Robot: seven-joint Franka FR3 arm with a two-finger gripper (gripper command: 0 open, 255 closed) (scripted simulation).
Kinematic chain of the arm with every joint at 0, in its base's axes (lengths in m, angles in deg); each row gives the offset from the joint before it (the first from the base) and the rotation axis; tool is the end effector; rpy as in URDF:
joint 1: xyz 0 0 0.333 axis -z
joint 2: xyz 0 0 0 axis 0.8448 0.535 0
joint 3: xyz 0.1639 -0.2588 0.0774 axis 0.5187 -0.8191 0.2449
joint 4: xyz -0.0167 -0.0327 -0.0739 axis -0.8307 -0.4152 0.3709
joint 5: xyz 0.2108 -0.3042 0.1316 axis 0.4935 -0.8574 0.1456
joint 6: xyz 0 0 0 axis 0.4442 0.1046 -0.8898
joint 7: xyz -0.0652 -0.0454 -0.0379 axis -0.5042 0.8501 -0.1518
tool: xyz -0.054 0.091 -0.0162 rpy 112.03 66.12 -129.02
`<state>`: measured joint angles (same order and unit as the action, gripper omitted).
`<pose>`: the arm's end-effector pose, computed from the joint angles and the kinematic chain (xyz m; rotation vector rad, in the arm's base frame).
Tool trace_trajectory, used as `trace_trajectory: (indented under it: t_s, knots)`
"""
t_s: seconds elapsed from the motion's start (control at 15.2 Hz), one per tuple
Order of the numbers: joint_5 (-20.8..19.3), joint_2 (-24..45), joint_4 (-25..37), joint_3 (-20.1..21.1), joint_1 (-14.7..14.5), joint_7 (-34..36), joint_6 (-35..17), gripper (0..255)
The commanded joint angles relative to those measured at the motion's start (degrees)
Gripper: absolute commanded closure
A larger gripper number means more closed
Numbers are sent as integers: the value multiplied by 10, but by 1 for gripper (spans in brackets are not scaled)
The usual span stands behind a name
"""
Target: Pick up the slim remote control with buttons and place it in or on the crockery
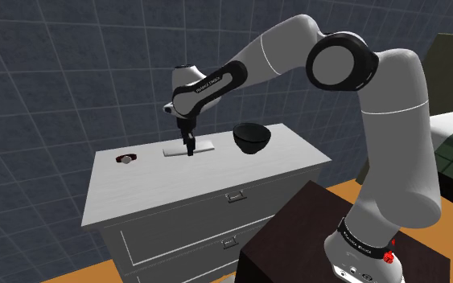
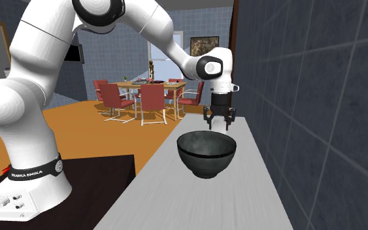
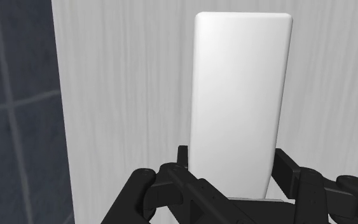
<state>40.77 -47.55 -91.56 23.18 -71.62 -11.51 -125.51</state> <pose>0.6483 0.1678 0.3059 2.5826 1.7657 -0.0004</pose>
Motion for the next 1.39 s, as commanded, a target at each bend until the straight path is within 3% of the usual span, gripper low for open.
trace_trajectory:
  t_s: [0.0, 1.32]
  knots:
    - [0, -7, 6, 0, 0, 0, 13, 255]
    - [2, -63, 79, 1, 0, -2, 143, 255]
